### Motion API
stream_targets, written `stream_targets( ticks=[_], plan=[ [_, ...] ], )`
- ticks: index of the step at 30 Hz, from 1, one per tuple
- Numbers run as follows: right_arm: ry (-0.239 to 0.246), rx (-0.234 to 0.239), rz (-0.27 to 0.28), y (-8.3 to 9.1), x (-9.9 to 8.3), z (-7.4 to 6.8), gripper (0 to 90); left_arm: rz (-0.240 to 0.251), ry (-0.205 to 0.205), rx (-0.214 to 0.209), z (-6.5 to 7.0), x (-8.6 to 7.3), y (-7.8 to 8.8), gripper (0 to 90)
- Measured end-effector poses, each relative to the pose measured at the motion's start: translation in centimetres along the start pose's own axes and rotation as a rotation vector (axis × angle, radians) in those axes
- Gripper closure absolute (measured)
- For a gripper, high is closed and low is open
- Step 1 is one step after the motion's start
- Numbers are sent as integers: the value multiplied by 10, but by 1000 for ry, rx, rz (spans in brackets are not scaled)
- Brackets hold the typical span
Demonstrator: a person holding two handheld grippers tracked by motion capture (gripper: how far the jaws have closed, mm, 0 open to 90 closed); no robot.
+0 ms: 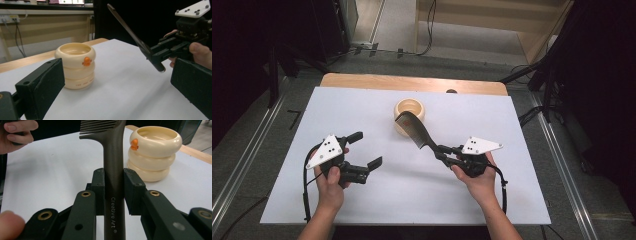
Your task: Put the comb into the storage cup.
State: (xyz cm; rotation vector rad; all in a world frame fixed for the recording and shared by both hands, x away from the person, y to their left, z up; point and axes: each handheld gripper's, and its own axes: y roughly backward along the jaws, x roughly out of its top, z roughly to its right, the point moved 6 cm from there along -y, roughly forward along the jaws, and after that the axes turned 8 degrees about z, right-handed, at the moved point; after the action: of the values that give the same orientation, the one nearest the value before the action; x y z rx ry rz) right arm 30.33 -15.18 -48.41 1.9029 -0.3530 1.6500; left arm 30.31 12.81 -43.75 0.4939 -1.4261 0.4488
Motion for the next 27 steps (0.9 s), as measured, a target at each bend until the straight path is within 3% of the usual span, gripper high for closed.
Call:
stream_targets(
  ticks=[3, 6, 14, 16, 18, 21, 27],
  plan=[
    [2, 1, 17, 2, -2, -1, 708, 3, 4, -20, 5, 3, -8, 0],
    [5, 1, 22, 4, -4, -2, 708, 5, 20, -65, 11, 5, -15, 0],
    [12, 5, 29, 2, -8, -7, 708, 25, 103, -84, 20, 9, -35, 0],
    [17, 8, 33, 1, -9, -8, 708, 37, 115, -79, 22, 11, -40, 51],
    [20, 11, 30, 0, -10, -10, 708, 31, 126, -96, 25, 12, -45, 158],
    [22, 12, 33, -1, -10, -11, 708, 15, 143, -98, 29, 12, -53, 162],
    [34, 14, 42, -3, -10, -16, 708, 6, 185, -51, 30, 11, -64, 295]
  ],
)
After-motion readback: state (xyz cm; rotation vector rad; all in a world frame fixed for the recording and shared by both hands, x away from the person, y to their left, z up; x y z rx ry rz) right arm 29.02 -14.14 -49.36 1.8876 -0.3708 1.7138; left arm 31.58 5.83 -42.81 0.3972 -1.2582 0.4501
